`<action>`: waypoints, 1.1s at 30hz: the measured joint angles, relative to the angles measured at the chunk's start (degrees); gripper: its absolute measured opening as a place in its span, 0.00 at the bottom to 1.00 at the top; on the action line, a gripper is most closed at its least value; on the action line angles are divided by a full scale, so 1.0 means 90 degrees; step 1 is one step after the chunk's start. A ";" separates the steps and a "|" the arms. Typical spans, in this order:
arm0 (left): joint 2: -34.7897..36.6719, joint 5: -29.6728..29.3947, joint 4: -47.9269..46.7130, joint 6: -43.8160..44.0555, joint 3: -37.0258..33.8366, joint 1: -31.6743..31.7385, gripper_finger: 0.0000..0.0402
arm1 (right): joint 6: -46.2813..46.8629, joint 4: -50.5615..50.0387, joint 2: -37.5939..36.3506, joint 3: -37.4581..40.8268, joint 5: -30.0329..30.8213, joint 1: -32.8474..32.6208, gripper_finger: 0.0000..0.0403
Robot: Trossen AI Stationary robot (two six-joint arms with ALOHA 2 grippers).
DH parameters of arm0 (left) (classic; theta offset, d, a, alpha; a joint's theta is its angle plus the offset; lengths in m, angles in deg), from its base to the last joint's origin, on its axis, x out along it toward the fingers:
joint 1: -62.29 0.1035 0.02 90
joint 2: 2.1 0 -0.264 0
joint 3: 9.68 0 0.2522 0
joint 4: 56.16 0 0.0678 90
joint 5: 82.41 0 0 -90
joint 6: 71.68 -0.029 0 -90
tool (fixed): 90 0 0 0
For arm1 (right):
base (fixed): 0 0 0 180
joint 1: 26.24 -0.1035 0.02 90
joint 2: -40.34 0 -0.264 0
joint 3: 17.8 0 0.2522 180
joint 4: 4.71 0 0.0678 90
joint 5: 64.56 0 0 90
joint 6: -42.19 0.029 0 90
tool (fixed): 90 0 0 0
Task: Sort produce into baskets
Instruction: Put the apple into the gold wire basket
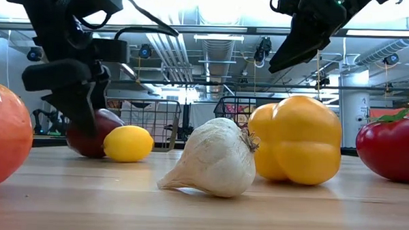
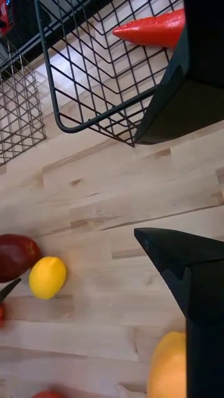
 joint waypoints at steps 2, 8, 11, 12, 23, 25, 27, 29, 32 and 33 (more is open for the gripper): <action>0.0000 0.0002 0.0002 -0.0016 0.0000 0.0005 0.96 | 0.0000 0.0001 0.0000 0.0002 0.0000 0.0000 0.56; 0.0007 0.0000 0.0044 -0.0244 -0.0039 0.0000 0.95 | 0.0002 -0.0001 0.0000 0.0002 0.0000 0.0001 0.56; -0.0062 -0.0005 0.0087 -0.0274 -0.0139 0.0000 0.95 | 0.0002 0.0001 0.0000 0.0002 0.0000 0.0001 0.56; -0.0108 -0.0014 0.0101 -0.0274 -0.0170 0.0002 0.95 | 0.0002 0.0001 0.0000 0.0002 0.0000 0.0002 0.56; -0.0711 -0.0037 0.0435 -0.0343 -0.0216 -0.0003 0.90 | 0.0002 0.0025 0.0000 0.0002 0.0000 0.0002 0.56; -0.0719 -0.0029 0.0440 -0.0342 -0.0211 -0.0004 0.87 | 0.0002 0.0025 0.0000 0.0002 0.0000 0.0002 0.56; -0.0697 -0.0018 0.0440 -0.0330 -0.0211 -0.0002 0.85 | 0.0001 0.0023 0.0000 0.0002 0.0000 0.0002 0.56; -0.0650 0.0010 0.0442 -0.0276 -0.0213 0.0000 0.84 | 0.0002 0.0023 -0.0002 0.0002 0.0000 0.0002 0.56; -0.0538 0.0039 0.0333 -0.0134 -0.0153 0.0000 0.84 | 0.0002 0.0023 -0.0002 0.0002 0.0000 0.0002 0.56; -0.0492 0.0039 0.0291 -0.0101 -0.0104 -0.0003 0.84 | 0.0002 0.0023 -0.0002 0.0002 0.0000 0.0002 0.56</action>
